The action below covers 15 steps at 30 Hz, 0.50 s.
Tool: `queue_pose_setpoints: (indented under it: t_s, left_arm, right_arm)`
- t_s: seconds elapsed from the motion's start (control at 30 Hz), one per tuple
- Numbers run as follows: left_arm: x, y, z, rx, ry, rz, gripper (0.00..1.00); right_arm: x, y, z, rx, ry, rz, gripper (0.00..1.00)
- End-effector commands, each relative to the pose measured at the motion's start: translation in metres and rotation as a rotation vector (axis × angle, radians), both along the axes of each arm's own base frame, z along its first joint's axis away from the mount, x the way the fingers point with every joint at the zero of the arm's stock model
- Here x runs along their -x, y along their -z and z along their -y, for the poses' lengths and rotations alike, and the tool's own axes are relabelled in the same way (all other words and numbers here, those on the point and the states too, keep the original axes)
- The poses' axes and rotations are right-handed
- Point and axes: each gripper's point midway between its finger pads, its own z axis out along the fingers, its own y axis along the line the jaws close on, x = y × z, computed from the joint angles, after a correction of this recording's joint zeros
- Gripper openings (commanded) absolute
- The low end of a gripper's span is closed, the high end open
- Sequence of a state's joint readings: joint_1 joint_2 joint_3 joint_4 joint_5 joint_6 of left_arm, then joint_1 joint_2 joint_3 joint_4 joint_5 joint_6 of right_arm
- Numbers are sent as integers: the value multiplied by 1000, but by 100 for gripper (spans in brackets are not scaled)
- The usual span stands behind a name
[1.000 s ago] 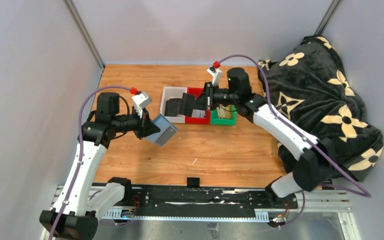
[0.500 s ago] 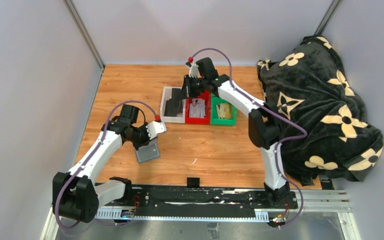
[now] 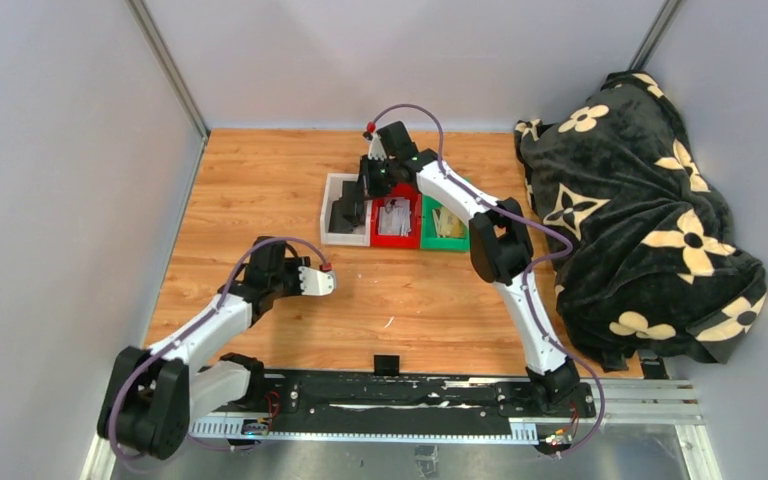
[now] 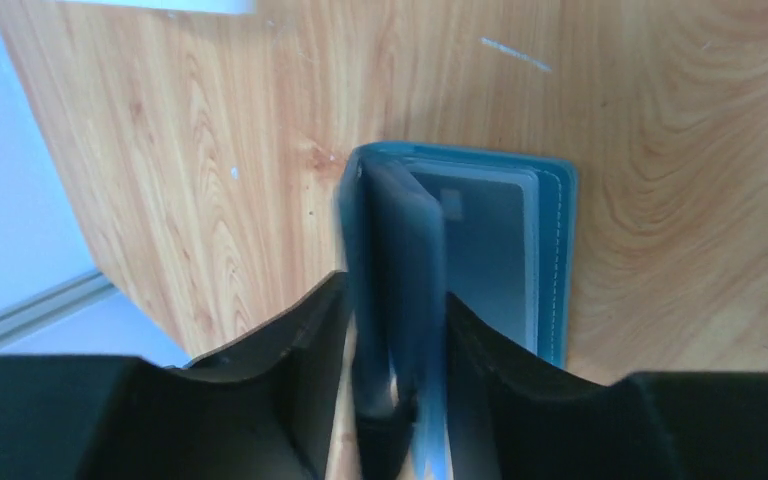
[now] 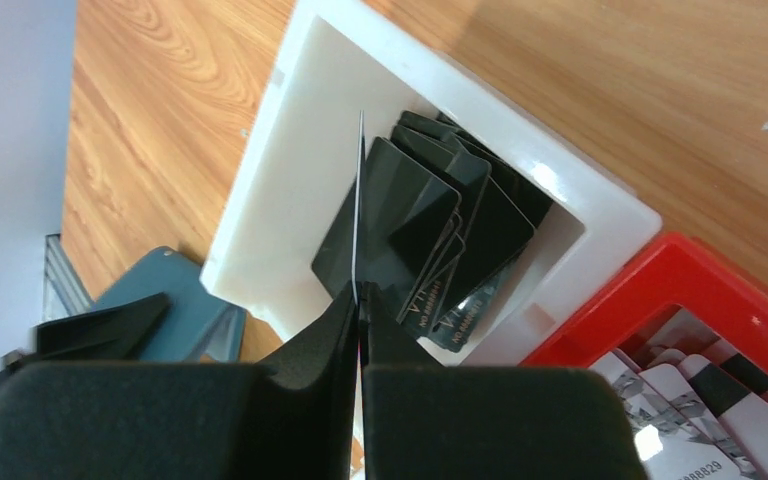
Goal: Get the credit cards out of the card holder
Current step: Place the credit card in the storage box.
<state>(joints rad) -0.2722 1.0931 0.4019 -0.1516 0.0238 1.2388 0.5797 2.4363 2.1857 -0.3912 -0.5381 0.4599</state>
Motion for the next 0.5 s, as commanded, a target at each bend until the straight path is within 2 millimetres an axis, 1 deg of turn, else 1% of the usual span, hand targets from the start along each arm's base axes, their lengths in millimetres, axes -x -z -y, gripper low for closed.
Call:
queue_pose_setpoints:
  t_s: [0.0, 0.07, 0.1, 0.17, 0.2, 0.27, 0.3, 0.37, 0.47]
  left_arm:
    - [21, -30, 33, 164, 118, -27, 50]
    - [51, -25, 43, 179, 228, -131, 53]
    - [65, -21, 44, 154, 301, -168, 53]
    - [85, -11, 43, 125, 368, -227, 51]
    - [91, -7, 41, 115, 376, -247, 51]
    - [95, -3, 37, 103, 361, -274, 48]
    - [96, -3, 36, 103, 350, -291, 46]
    - [97, -10, 37, 124, 325, -322, 44]
    - [95, -25, 45, 206, 246, -368, 44]
  right_arm:
    - [-1, 9, 1, 59, 8, 20, 5]
    - [-2, 7, 1, 64, 7, 34, 9]
    - [-3, 5, 1, 64, 8, 42, 11]
    - [-3, 0, 2, 65, 8, 55, 16]
    - [-2, -2, 3, 68, 8, 63, 19]
    - [0, -9, 5, 73, 11, 78, 26]
    - [1, -18, 7, 71, 10, 94, 30]
    - [5, -29, 10, 73, 8, 113, 37]
    - [18, -54, 17, 70, -5, 154, 47]
